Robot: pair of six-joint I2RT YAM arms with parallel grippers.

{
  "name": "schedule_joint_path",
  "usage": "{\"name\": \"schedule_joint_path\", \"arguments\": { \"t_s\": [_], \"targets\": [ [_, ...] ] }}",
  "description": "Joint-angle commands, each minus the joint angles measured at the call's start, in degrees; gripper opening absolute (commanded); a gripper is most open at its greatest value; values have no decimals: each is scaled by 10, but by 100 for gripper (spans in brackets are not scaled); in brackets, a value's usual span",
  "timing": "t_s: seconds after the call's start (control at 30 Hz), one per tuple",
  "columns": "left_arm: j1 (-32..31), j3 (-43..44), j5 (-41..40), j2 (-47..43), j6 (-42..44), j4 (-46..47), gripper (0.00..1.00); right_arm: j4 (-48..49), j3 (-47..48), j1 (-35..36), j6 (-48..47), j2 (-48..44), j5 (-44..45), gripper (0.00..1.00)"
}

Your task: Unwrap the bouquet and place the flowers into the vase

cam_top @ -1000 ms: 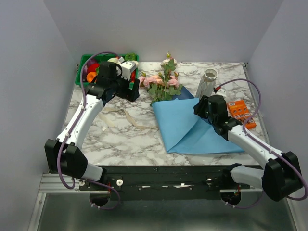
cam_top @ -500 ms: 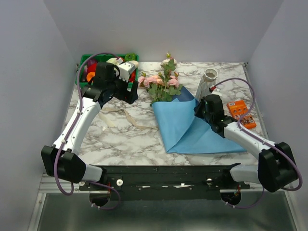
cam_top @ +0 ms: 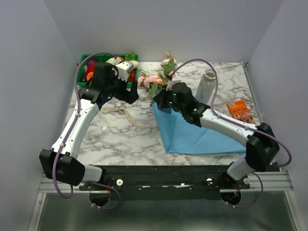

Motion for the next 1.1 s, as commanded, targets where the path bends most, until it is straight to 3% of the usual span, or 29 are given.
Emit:
{"name": "schedule_joint_path", "arguments": {
  "t_s": [0.0, 0.43, 0.53, 0.57, 0.6, 0.67, 0.77, 0.9, 1.03, 1.07],
  "targets": [
    [5, 8, -82, -44, -52, 7, 99, -6, 95, 53, -16, 106, -34, 1],
    [90, 16, -209, -180, -46, -87, 99, -23, 400, 132, 7, 381, -145, 3],
    [97, 17, -216, -195, -44, -102, 99, -28, 431, 141, 10, 404, -167, 16],
    [98, 17, -216, -197, -45, -104, 99, -31, 444, 142, 10, 412, -180, 39],
    [98, 16, -216, -197, -48, -105, 99, -32, 445, 143, 10, 412, -181, 51],
    [98, 19, -216, -190, -51, -113, 99, -34, 420, 143, 7, 396, -160, 72],
    [99, 15, -209, -181, -51, -104, 99, -32, 347, 137, -8, 323, -107, 80],
    [99, 21, -135, -145, -47, -94, 99, -28, 220, 103, -3, 187, -62, 84],
    [98, 2, 2, -94, -39, -55, 99, -23, 101, 72, 7, 23, -1, 84],
    [95, -10, 67, -61, -39, -49, 99, -28, 80, 67, 6, -2, 21, 84]
  ]
}}
